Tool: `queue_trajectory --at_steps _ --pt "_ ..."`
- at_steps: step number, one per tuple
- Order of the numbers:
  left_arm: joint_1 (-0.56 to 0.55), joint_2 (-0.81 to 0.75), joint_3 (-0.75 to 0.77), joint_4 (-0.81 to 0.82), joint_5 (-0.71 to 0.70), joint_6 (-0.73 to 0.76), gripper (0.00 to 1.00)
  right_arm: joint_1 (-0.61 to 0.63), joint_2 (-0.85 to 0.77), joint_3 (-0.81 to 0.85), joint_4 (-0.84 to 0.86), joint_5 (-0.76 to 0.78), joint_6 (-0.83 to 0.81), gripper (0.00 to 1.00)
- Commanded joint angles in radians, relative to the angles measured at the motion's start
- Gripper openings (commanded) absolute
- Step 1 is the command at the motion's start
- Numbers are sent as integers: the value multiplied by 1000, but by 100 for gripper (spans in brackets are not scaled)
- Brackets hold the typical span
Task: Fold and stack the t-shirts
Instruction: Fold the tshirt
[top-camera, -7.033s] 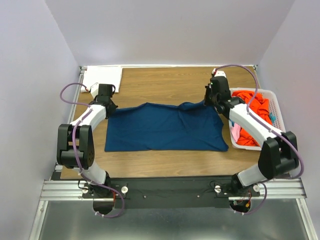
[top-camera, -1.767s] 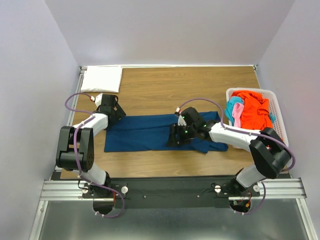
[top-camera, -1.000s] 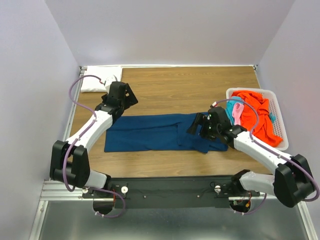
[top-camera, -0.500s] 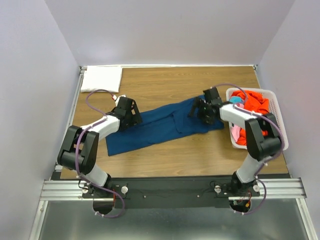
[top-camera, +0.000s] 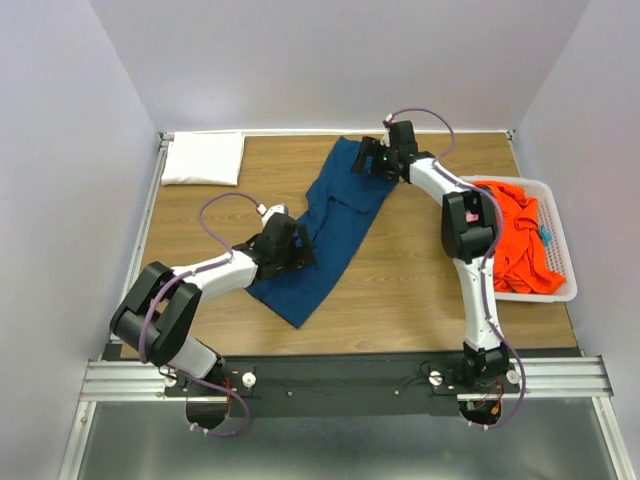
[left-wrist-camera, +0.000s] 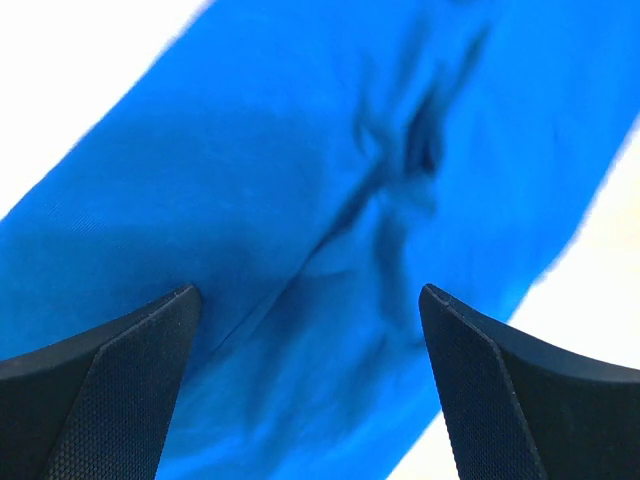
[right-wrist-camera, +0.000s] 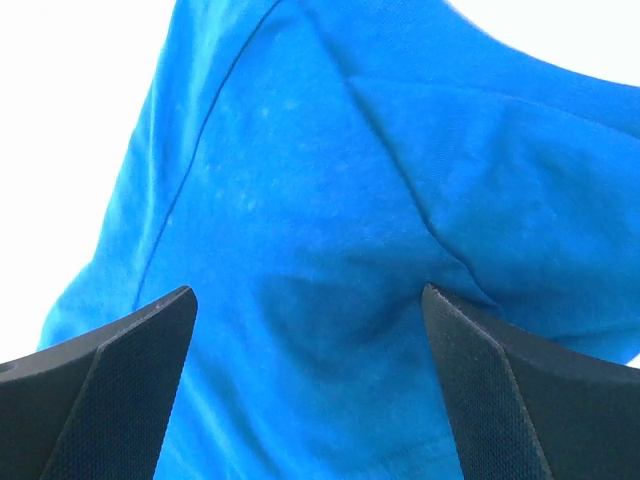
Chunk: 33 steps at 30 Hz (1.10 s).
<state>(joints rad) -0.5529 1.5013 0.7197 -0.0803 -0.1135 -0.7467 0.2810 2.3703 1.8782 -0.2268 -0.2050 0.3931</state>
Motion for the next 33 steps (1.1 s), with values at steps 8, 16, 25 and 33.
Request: queue_trajectory --at_steps 8,16,25,33 --pt "-232 -26 -74 -39 75 -258 98 6 406 498 -141 -109 58 100" --pt "-369 60 -20 -9 71 -306 98 37 446 599 -121 -116 50 100" --pt "-412 -127 130 -259 -211 -281 98 38 169 530 -123 -74 -72 100" --pt "-369 -328 26 -421 -289 -315 98 38 -215 126 -121 41 -106 100"
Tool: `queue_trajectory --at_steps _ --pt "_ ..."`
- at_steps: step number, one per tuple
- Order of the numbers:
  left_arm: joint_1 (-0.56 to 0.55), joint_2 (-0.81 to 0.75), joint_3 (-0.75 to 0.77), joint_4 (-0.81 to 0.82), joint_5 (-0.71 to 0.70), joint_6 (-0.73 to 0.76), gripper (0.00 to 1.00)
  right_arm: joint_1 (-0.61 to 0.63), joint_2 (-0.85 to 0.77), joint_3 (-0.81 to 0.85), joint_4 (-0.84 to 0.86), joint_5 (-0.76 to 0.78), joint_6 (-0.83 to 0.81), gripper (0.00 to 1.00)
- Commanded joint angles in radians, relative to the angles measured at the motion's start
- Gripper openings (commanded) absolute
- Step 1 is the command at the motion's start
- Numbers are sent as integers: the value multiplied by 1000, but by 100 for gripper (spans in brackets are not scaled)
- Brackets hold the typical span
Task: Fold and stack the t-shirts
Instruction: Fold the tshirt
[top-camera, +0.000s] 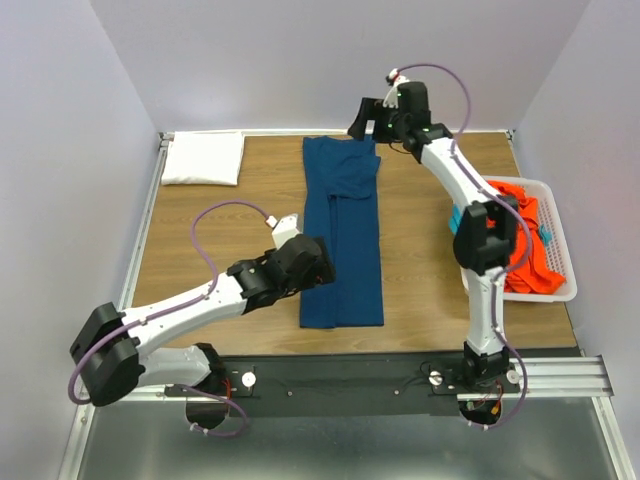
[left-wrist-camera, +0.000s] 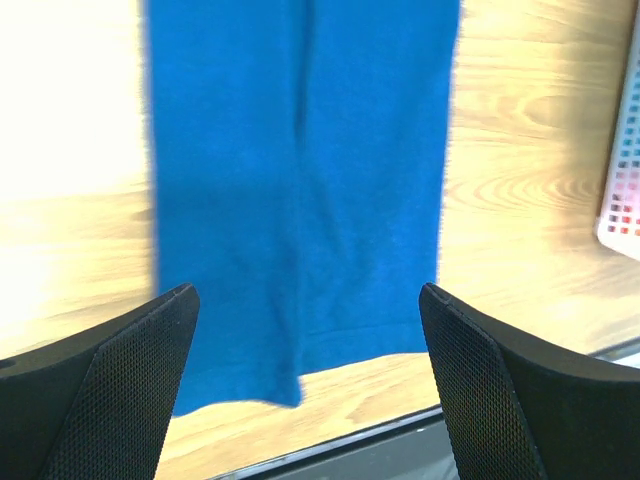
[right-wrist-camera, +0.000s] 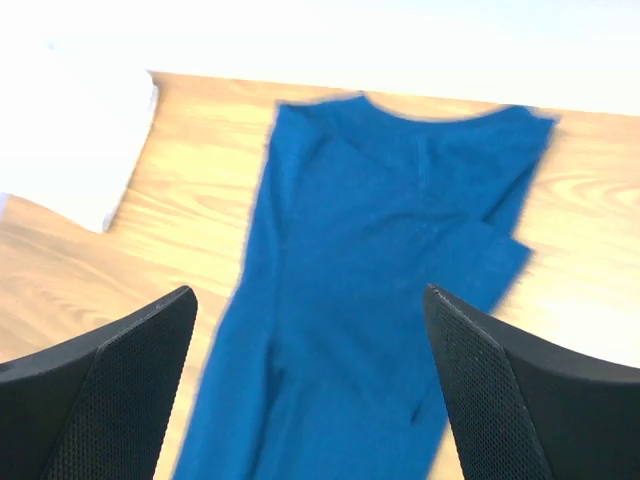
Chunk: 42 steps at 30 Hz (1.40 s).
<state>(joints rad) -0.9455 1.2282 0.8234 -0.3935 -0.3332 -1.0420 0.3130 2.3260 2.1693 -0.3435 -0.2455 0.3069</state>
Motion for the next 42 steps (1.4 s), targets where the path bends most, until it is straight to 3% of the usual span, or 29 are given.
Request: queue_trajectory --at_steps 1,5,8,15,18,23,29,42 --pt "31 -70 -101 -105 -55 -16 98 6 -219 -228 -3 87 -2 100" --pt "54 -133 -214 -82 25 -15 98 9 -436 -614 46 87 63 100" --pt "56 -159 -282 2 112 5 83 11 -509 -777 80 109 110 100" --pt "56 -200 -414 151 304 22 61 15 -617 -996 135 94 198 100" --pt "54 -190 -437 145 321 11 50 17 -657 -1068 143 98 216 100" --pt "56 -162 -438 173 315 14 43 23 -732 -1167 150 81 232 100" --pt "56 -124 -411 160 295 31 1 31 -820 -1267 149 98 282 100" --pt "54 -257 -454 147 318 2 0 354 -1109 -1588 -74 195 463 100"
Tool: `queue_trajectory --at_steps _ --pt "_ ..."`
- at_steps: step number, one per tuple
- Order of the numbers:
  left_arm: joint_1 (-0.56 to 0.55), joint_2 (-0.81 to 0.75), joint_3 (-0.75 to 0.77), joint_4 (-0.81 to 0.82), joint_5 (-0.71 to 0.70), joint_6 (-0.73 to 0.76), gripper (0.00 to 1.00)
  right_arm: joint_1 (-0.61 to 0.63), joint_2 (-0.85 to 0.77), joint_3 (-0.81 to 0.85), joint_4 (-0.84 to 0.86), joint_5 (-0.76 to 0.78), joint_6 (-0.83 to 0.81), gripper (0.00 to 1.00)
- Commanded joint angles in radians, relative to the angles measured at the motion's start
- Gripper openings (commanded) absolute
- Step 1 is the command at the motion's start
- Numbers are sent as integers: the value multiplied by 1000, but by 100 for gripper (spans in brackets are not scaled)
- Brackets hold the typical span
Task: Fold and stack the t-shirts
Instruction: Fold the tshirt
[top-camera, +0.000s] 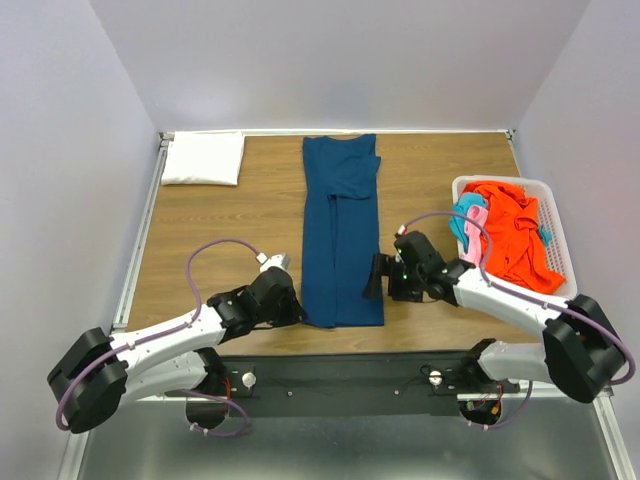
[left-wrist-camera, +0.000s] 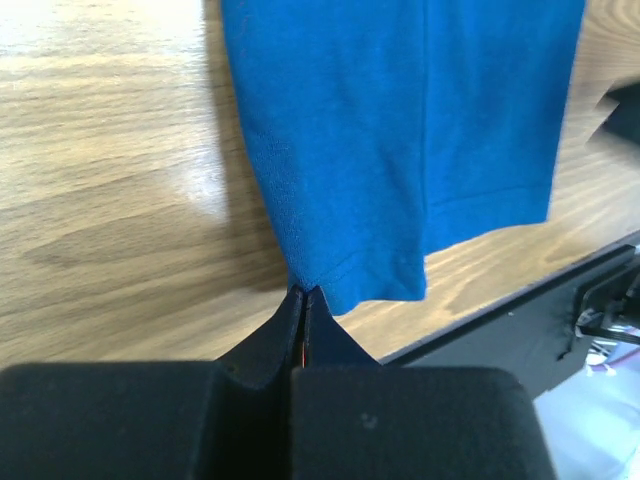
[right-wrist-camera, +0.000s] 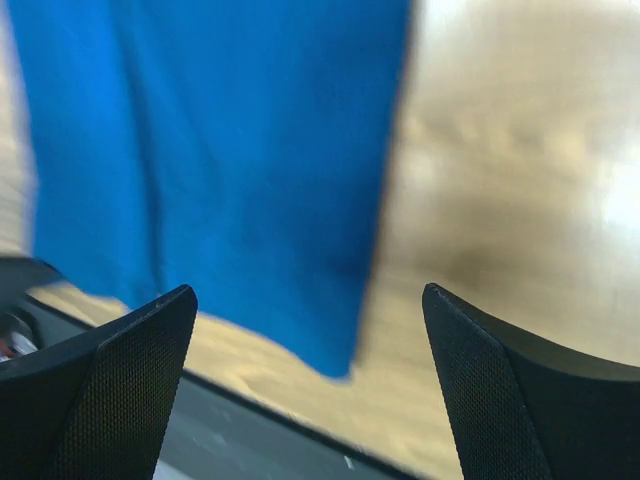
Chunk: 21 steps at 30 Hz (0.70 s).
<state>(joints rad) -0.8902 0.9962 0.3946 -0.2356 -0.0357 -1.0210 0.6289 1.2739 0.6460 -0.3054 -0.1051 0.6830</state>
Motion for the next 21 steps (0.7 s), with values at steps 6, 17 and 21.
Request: queue_trajectory --at_steps 6,17,21 --pt "-1 -16 -28 7 20 -33 0 74 -111 -121 -126 -11 125 90" --pt "-3 21 -5 10 20 -24 0 130 -71 -148 -110 -2 187 51" --pt "-1 15 -11 13 19 -28 0 135 -45 -147 -78 -19 190 38"
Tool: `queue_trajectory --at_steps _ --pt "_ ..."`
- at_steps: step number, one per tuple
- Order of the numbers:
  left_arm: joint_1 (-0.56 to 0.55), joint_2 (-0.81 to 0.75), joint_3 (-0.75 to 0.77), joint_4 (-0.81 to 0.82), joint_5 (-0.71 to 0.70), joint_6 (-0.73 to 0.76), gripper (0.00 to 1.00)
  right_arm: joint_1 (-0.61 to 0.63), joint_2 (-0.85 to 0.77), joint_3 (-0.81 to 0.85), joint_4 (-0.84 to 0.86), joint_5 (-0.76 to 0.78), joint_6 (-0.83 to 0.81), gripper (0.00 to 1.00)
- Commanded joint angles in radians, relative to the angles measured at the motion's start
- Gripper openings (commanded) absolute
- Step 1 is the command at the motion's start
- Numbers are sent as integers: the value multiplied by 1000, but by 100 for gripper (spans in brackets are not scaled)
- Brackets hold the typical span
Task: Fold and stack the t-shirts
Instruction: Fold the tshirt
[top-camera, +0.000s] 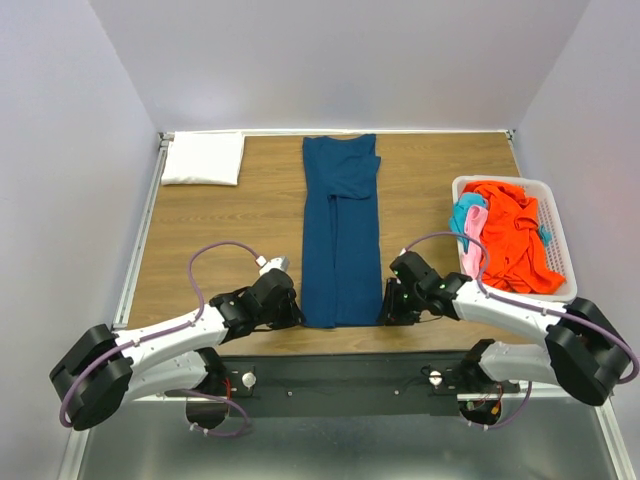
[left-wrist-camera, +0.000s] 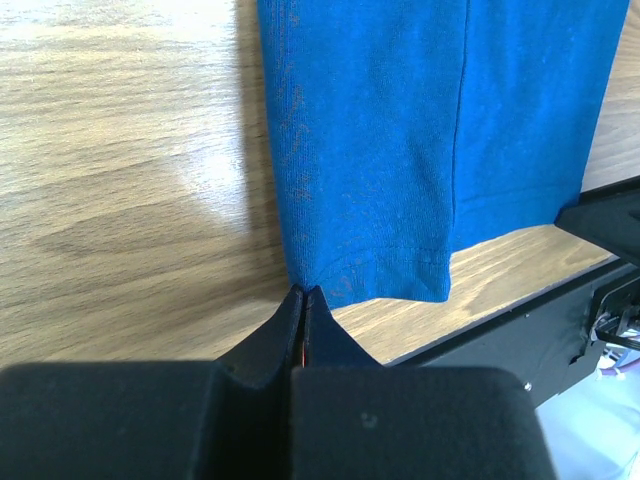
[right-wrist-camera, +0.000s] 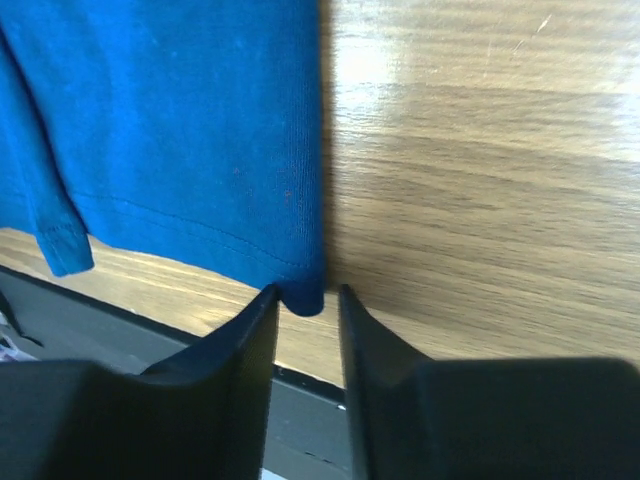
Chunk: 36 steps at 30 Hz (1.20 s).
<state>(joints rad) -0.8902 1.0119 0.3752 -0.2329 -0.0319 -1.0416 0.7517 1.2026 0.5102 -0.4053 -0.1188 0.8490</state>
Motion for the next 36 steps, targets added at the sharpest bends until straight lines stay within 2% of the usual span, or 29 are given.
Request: queue_trajectory --at_steps 1,2,5,6,13,18,25,29,33,36 --pt "-1 -2 7 12 16 -9 0 14 29 -16 28 -15 25 35" --pt "-1 -6 5 10 21 -9 0 17 35 -21 33 -15 31 29" --pt "-1 -13 1 10 26 -9 0 17 32 -29 33 13 30 19" --pt "-1 -16 -2 9 27 -11 0 17 29 -30 36 4 28 1" --pt "-9 -65 -24 3 56 -28 0 38 -76 -56 48 -24 29 1" --pt "-9 -91 63 -16 -29 -3 0 38 -92 4 46 27 10 1" --pt "20 30 237 -16 -158 93 0 34 -69 180 34 238 -59 1" --pt "92 155 355 -34 -221 169 0 12 20 301 36 303 -129 1" --pt "187 221 444 4 -183 235 0 -11 103 415 37 387 -174 1" --pt "229 255 494 88 -145 284 0 -52 155 494 48 392 -209 1"
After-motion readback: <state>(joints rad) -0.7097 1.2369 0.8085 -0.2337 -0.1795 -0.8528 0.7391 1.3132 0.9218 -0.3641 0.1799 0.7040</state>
